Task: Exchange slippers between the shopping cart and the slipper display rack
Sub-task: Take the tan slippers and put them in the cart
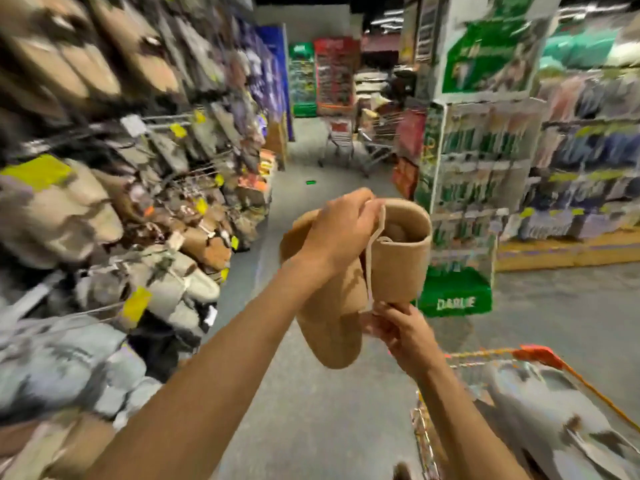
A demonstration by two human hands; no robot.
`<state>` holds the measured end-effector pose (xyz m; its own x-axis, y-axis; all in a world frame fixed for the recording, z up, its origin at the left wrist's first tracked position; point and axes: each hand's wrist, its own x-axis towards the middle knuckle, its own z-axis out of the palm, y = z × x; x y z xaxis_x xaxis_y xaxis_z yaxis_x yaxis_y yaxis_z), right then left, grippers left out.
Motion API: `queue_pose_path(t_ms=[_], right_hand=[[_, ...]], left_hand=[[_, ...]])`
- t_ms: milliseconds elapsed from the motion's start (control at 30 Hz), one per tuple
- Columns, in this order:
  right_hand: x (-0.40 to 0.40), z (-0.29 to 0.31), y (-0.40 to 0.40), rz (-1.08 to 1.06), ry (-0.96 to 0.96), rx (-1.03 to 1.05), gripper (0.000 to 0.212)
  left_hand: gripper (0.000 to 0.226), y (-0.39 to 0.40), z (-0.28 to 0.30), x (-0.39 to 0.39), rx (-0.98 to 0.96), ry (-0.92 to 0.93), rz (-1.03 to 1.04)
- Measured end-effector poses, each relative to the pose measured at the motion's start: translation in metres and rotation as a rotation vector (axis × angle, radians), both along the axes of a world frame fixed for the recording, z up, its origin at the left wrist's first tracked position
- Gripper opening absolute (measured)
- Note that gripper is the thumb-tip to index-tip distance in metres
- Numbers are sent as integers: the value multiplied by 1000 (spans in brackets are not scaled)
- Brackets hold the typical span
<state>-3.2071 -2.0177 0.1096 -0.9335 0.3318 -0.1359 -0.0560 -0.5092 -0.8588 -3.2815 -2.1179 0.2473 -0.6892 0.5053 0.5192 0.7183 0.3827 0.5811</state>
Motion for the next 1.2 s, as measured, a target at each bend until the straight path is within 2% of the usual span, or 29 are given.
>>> queue_pose_path(t_ms=[67, 233, 367, 467, 600, 700, 767, 833, 867, 933, 1000, 1067, 1167, 1200], right_hand=[[-24, 14, -45, 131, 41, -29, 22], [-63, 35, -142, 514, 50, -88, 22], [-73, 33, -205, 768, -8, -57, 19], [-72, 27, -238, 947, -66, -80, 29], [-68, 16, -265, 1147, -153, -65, 32], [-61, 8, -285, 1264, -189, -82, 44], [-54, 6, -301, 1325, -212, -117, 33], [-47, 6, -319, 1375, -231, -158, 28], [-44, 6, -327, 1400, -239, -177, 36], [-37, 8, -344, 1447, -255, -185, 48], [-26, 16, -360, 1503, -261, -168, 33], [-16, 24, -379, 1547, -263, -150, 23], [-5, 32, -413, 1551, -245, -125, 21], [-2, 34, -424, 1544, -239, -117, 19]], left_hand=[[26, -47, 11, -13, 33, 20, 134], [38, -154, 24, -29, 95, 83, 477], [37, -224, 12, -21, 41, 34, 752], [28, -262, 3, -4, 22, -31, 943], [22, -288, -14, 28, 17, -98, 1123], [24, -299, -26, 53, 63, -112, 1251], [32, -308, -37, 73, 42, -137, 1360], [36, -324, -54, 95, -116, -48, 1590], [40, -332, -61, 107, -212, -26, 1691], [51, -346, -71, 128, -259, -17, 1841], [42, -358, -72, 143, -309, -40, 1972], [41, -374, -68, 154, -375, -85, 2030], [70, -406, -65, 164, -365, -164, 2013], [72, -418, -64, 166, -354, -194, 2012]])
